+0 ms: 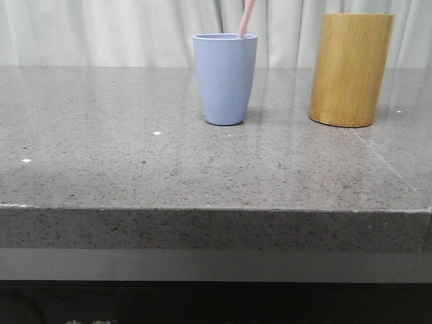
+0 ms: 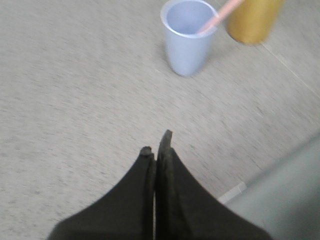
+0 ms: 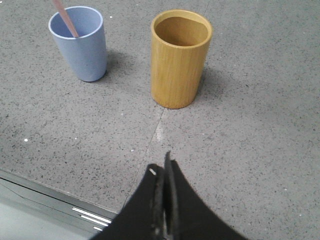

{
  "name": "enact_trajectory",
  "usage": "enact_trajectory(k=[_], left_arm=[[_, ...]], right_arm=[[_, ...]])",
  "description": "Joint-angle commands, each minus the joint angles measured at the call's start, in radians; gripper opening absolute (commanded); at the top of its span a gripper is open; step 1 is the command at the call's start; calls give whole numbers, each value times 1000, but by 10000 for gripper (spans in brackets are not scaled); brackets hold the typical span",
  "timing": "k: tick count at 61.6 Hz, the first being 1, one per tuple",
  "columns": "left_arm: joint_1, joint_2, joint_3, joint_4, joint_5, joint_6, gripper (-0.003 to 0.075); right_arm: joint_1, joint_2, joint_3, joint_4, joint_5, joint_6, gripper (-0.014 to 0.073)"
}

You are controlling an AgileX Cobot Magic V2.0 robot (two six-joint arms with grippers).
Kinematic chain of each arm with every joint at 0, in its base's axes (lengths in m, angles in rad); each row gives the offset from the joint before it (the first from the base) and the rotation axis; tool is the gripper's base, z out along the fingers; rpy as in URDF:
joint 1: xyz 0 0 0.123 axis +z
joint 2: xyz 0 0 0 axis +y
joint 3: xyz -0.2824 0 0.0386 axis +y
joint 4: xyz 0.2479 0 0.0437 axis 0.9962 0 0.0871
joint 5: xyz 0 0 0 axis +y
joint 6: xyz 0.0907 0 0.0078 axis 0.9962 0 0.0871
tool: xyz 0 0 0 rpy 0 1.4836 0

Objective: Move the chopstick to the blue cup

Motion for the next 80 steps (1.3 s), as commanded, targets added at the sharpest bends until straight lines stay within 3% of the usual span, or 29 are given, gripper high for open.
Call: enact_trajectory(k=[1,8,18,33,55,80], left_arm=[[70,-101,90,-6,-225,-1,-19],[172,-258,328,-6,-463,3,-19],[265,-491,632,-6,-699,19,-19],[357,-776,980,-47,-946,19,-19],[418,-943,1212,-100,-1089,19,-19],[418,-955,1214,-100,-1067,19,-19]], right_arm=[[-8,-2,-24,-5,-74,1,-120],[-8,-2,-24,-5,-74,1,-120],[-8,-2,-24,-5,-74,1,-120],[-8,-2,-24,-5,-74,1,-120],[-8,-2,-24,-5,-74,1,-120],[-8,3,-24,-5,-72,1,-120]])
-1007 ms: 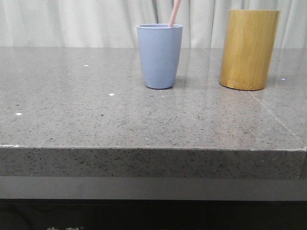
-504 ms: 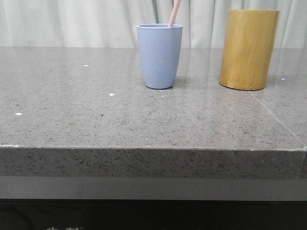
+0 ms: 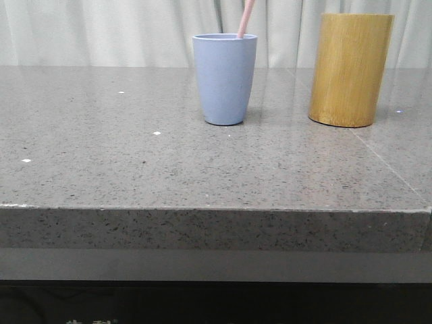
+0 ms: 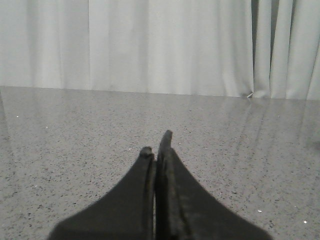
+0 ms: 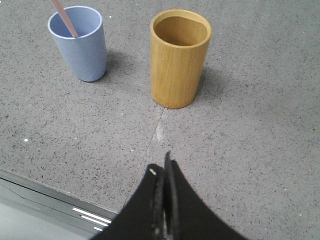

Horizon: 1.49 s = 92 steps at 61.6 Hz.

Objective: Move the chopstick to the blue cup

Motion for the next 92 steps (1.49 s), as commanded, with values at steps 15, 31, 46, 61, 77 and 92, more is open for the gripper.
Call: enact_trajectory(k=[15,31,46,61,77,92], left_arm=[[1,-26,15,-11,-79,0,-19],[1,-26,15,-11,-79,0,-19],[1,-26,15,-11,-79,0,-19],[1,-26,15,-11,-79,0,-19],[1,-25,15,-11,-79,0,-19],[1,-25,15,-11,-79,0,-19]], right_arm=[[-8,3,-24,-5,-72,1,-120],[-8,3,-24,-5,-72,1,-120],[-8,3,-24,-5,-72,1,-120],[-22,-21,24,-5,-90,1,-120],[-140,-270,389,-16,-336,1,-120],[-263,-555,754,36,-715,1,-120]])
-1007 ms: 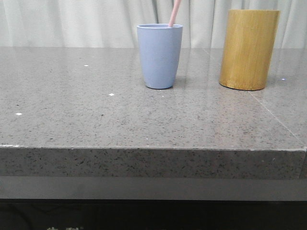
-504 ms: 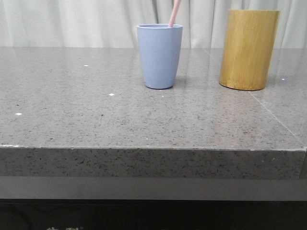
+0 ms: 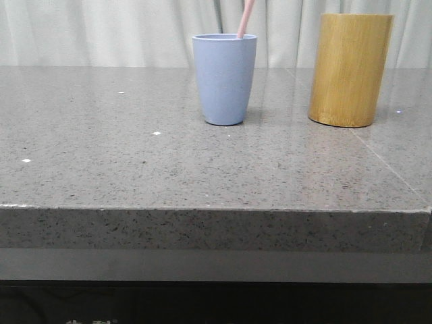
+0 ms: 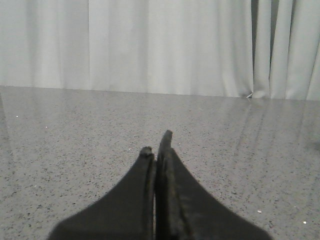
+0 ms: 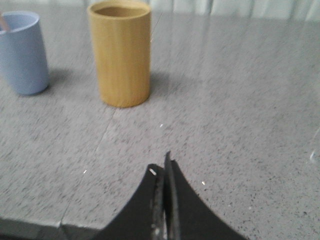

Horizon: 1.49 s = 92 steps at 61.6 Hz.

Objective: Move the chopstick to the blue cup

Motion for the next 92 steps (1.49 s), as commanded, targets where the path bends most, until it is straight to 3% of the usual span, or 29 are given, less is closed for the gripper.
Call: enact_trajectory(k=[1,19,92], left_arm=[[1,-25,15,-7,-79,0,-19],[1,-25,15,-7,-79,0,-19],[1,-25,15,-7,-79,0,-19]], right_arm=[[-46,-80,92,26,-228,1,-120],[-67,-210,348,53,-537,1,-120],[-111,-212,344,53,-508,1,-120]])
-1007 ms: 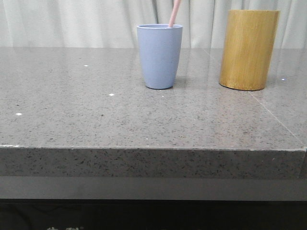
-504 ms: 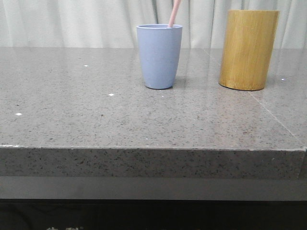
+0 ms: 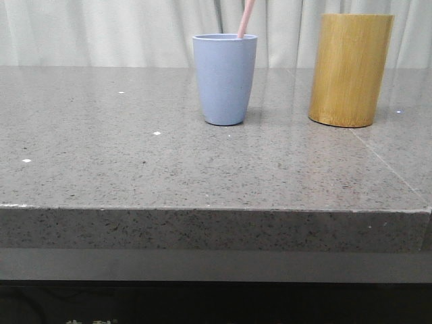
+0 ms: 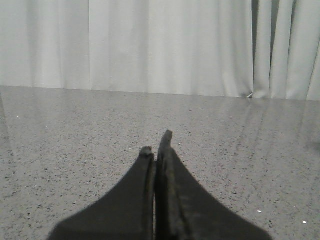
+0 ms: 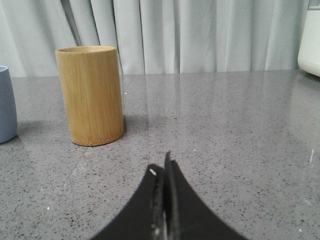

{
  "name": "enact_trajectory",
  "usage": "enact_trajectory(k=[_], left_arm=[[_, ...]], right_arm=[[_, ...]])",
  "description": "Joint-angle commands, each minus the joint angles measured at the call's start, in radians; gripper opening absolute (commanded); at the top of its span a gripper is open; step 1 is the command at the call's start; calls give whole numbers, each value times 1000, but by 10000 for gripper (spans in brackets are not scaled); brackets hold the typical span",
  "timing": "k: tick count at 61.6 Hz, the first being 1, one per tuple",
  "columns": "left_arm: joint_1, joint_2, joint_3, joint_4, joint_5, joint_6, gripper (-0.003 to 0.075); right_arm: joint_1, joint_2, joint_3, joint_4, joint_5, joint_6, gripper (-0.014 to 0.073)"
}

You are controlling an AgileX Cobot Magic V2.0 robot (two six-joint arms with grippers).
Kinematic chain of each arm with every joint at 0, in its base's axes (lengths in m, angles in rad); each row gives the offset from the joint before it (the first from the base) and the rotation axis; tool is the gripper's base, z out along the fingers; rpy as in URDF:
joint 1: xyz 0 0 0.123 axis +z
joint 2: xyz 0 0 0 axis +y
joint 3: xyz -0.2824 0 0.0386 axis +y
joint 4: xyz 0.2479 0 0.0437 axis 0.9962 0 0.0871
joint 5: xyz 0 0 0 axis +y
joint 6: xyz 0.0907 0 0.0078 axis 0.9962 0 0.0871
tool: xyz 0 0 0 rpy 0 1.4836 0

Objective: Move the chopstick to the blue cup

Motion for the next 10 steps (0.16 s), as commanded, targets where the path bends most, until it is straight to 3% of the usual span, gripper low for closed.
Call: enact_trajectory(k=[1,10], left_arm=[[1,-25,15,-7,-79,-1,-19],[1,-25,15,-7,-79,-1,-19]], right_arm=[[-6,-20,-4,5,-83,1,-120],[-6,-20,-4,5,-83,1,-120]])
